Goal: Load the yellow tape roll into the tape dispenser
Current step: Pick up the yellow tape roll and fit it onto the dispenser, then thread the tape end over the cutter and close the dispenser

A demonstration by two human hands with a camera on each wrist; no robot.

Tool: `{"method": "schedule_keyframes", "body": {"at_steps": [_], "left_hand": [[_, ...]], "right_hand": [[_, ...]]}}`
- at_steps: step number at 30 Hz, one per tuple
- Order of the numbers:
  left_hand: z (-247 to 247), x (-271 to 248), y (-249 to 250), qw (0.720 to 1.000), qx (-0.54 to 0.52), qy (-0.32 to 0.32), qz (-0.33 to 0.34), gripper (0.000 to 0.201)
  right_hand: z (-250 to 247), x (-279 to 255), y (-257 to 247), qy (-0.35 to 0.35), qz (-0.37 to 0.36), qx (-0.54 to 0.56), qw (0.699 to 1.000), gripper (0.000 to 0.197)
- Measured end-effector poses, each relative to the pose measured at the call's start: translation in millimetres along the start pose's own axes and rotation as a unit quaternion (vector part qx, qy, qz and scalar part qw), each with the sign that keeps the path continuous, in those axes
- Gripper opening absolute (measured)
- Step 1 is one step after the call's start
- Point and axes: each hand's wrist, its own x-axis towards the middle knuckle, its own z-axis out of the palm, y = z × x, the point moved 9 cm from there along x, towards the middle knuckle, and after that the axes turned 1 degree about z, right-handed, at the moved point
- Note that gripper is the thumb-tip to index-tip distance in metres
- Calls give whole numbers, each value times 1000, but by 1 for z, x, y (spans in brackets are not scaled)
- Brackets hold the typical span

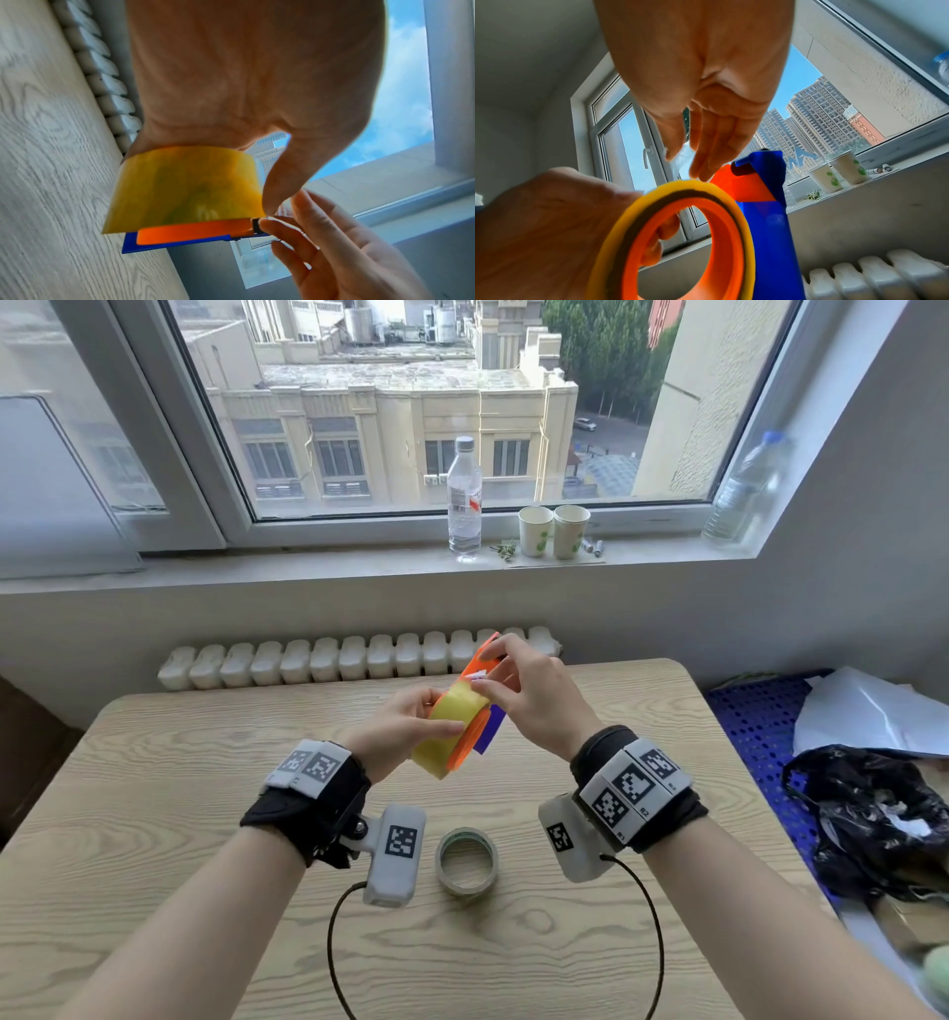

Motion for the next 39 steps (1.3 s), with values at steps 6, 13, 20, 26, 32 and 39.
{"method": "schedule_keyframes", "body": {"at_steps": [6,13,20,26,32,39], "left_hand": [[-3,-1,8,997,-70,2,13,58],[-6,-3,22,993,-114,3,35,57],[-8,1,18,989,-147,16,10,42],[-27,4,12,988,-113,108,13,31],[-42,6,11,982,-119,142,25,18],[-42,8,14,977,-135,154,58,15]], "right_hand": [[5,0,4,4,9,71,997,39],[32,-7,2,-54,-76,-59,994,108],[30,-6,2,-51,-73,-26,996,100],[23,-6,10,-48,-68,-18,996,98],[1,-5,36,12,4,32,999,104],[-22,-1,78,185,184,263,929,98]]}}
